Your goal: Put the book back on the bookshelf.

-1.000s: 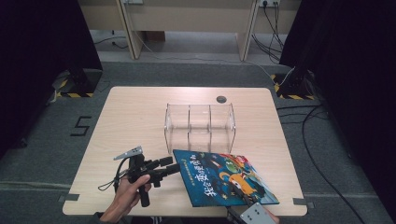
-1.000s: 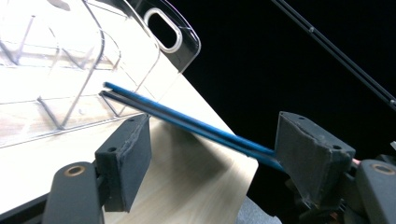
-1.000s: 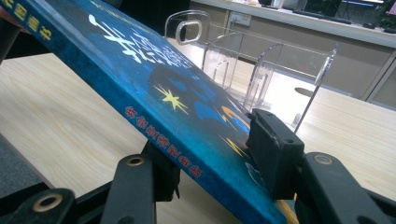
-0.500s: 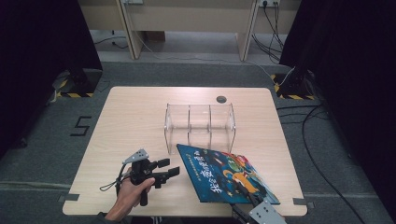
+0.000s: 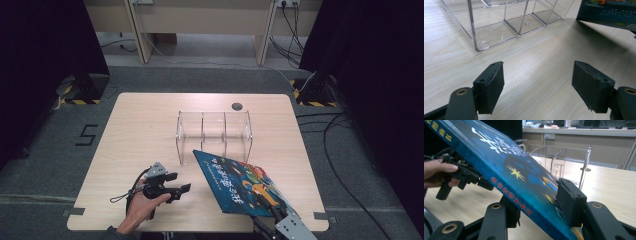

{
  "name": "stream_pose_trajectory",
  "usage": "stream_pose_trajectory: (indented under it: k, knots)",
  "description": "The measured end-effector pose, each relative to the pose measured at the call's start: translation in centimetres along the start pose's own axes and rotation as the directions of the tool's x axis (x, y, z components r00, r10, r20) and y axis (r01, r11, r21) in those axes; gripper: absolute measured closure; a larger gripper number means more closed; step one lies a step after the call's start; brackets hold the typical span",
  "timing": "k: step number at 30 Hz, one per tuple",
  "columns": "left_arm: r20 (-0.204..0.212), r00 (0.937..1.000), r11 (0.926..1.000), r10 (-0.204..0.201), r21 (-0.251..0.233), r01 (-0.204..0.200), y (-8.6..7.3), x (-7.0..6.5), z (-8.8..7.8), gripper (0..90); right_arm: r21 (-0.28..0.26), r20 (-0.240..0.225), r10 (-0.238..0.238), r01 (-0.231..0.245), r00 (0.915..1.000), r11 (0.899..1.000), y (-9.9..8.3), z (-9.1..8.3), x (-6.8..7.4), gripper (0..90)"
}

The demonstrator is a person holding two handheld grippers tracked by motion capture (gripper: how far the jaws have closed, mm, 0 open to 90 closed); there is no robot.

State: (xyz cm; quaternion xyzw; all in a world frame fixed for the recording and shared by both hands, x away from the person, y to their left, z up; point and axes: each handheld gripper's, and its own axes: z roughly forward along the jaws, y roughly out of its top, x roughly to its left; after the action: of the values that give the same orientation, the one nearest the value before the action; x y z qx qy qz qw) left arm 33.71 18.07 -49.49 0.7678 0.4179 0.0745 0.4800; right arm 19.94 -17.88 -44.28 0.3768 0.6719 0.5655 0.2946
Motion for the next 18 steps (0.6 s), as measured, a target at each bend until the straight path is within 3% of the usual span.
stream_pose_trajectory:
  k: [7,13,18]
  knots:
    - [-0.029,0.9985,0.9971,0.046,0.061,-0.045,-0.4,-0.2,0.5,24.2,-0.011,-0.016,0.04,-0.041,0.999,0.999,0.2,-0.3,-0.1,55.8]
    - [-0.077,0.9892,0.9851,0.125,0.128,-0.114,-0.7,-0.4,1.1,23.2,-0.023,-0.03,0.066,-0.066,0.9974,0.998,0.3,-0.5,-0.2,55.8]
    - [-0.109,0.9799,0.9747,0.167,0.167,-0.148,-1.0,-0.3,1.4,21.9,-0.031,-0.039,0.096,-0.098,0.9946,0.995,0.4,-0.6,-0.5,55.7]
